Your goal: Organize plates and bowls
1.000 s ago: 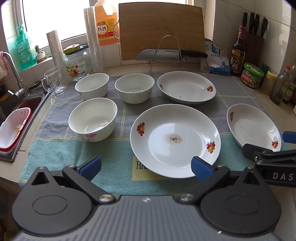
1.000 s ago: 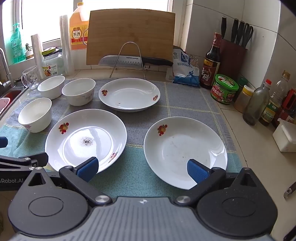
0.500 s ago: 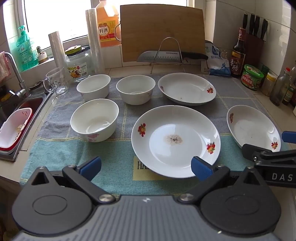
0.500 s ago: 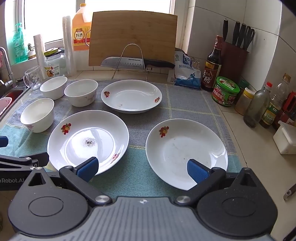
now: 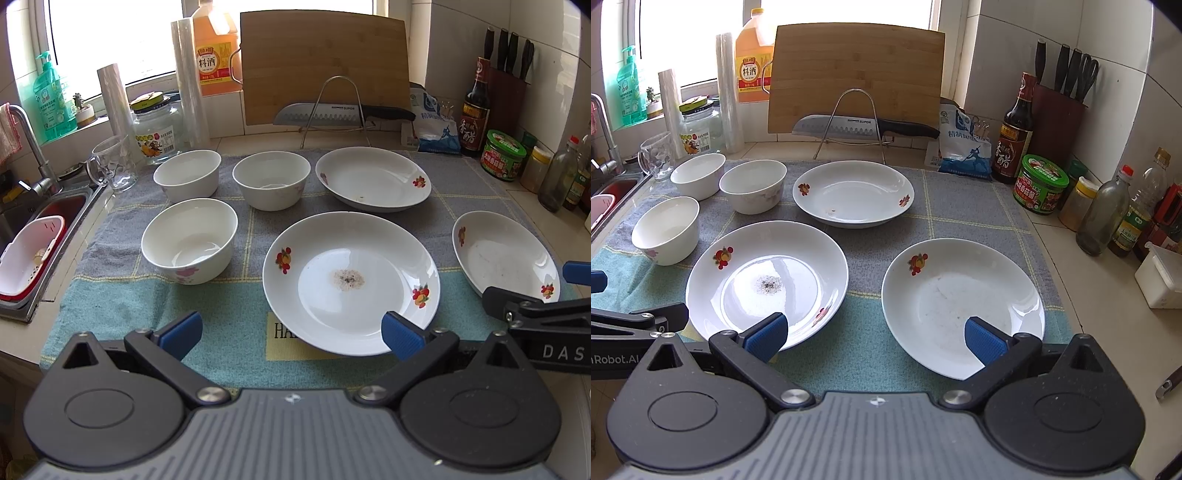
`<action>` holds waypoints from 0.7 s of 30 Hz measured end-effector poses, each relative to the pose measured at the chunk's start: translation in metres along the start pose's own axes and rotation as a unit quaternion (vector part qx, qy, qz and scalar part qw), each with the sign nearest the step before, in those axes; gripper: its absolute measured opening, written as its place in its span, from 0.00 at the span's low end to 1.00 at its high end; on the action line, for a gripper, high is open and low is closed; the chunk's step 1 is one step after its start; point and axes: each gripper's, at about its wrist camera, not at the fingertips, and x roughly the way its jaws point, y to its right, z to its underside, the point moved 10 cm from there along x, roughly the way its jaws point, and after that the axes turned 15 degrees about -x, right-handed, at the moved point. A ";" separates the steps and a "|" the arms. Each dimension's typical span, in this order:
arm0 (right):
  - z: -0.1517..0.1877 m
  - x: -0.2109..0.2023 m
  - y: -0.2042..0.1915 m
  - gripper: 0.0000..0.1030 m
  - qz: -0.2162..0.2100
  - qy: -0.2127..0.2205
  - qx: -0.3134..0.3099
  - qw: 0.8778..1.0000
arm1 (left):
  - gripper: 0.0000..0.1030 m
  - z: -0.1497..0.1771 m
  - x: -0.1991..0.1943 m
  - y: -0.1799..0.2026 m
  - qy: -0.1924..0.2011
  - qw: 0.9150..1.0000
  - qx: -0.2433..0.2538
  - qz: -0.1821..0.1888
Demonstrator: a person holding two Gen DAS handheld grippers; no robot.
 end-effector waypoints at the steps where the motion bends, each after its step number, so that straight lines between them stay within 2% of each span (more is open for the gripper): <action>1: 0.000 0.000 0.000 1.00 0.000 0.000 0.000 1.000 | 0.99 0.000 0.000 0.000 0.000 1.000 0.000 0.000; 21: -0.002 0.001 0.001 1.00 0.000 0.001 0.000 1.000 | 0.99 -0.002 -0.001 0.001 0.000 1.000 -0.001 0.001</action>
